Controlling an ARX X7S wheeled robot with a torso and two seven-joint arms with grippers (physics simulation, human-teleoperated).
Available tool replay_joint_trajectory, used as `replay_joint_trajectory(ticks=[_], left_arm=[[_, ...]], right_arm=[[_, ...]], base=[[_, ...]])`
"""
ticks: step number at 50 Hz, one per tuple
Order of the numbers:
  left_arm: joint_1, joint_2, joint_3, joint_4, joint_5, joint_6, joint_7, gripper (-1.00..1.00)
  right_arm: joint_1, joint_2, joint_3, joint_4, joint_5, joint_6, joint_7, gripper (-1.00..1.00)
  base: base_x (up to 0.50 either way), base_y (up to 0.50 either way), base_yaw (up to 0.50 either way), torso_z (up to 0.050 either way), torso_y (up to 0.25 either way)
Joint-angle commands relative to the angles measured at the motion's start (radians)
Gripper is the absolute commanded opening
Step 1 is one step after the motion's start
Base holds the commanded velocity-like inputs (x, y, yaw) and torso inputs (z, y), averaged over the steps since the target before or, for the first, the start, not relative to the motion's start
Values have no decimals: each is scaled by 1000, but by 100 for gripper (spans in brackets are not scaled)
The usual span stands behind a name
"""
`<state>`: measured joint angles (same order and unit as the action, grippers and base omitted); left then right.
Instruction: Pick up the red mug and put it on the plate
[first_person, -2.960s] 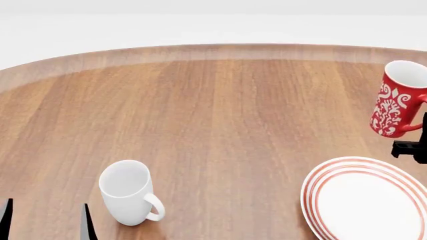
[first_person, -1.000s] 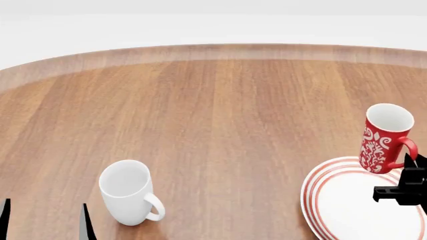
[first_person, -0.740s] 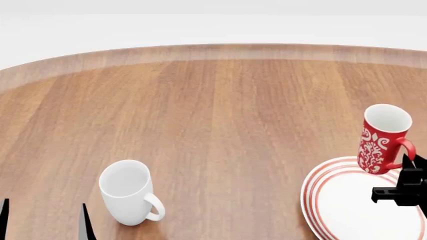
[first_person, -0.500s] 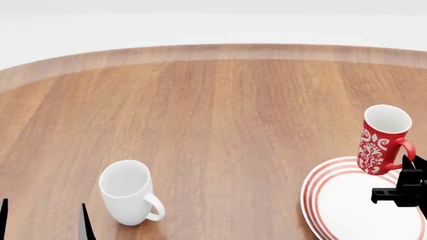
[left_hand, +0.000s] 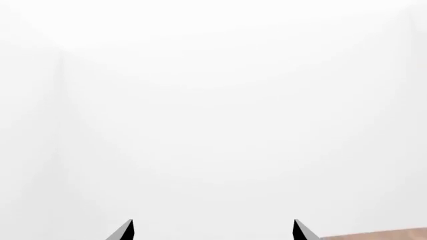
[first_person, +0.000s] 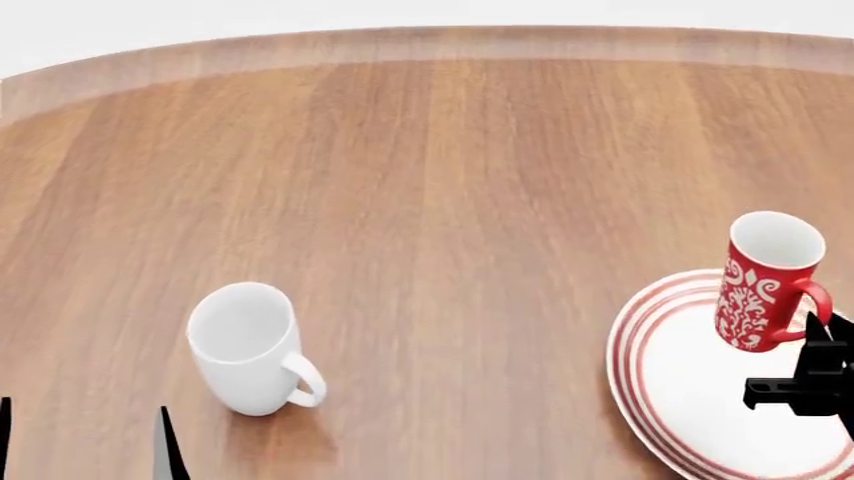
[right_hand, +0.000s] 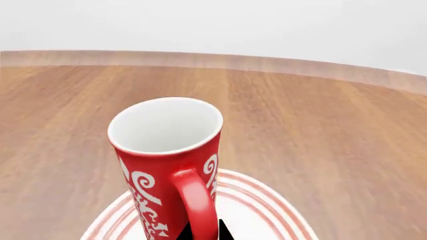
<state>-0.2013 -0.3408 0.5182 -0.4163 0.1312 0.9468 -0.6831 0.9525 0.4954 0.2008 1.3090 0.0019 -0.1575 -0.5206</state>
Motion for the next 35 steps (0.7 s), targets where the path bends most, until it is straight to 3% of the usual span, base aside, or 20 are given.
replay_joint_trajectory(ticks=[1, 15, 35], left_arm=[[-5, -1, 8, -11, -8, 20, -3, 100], [-10, -2, 16, -18, -17, 34, -8, 100], [-10, -6, 18, -13, -2, 24, -23, 100]], right_arm=[[5, 3, 20, -1, 3, -5, -2, -100], [5, 6, 30, -1, 5, -12, -8, -100], [1, 4, 37, -1, 0, -19, 3, -100]], base=[[0, 0, 0, 7, -141], [0, 0, 0, 7, -129], [0, 0, 0, 6, -43]])
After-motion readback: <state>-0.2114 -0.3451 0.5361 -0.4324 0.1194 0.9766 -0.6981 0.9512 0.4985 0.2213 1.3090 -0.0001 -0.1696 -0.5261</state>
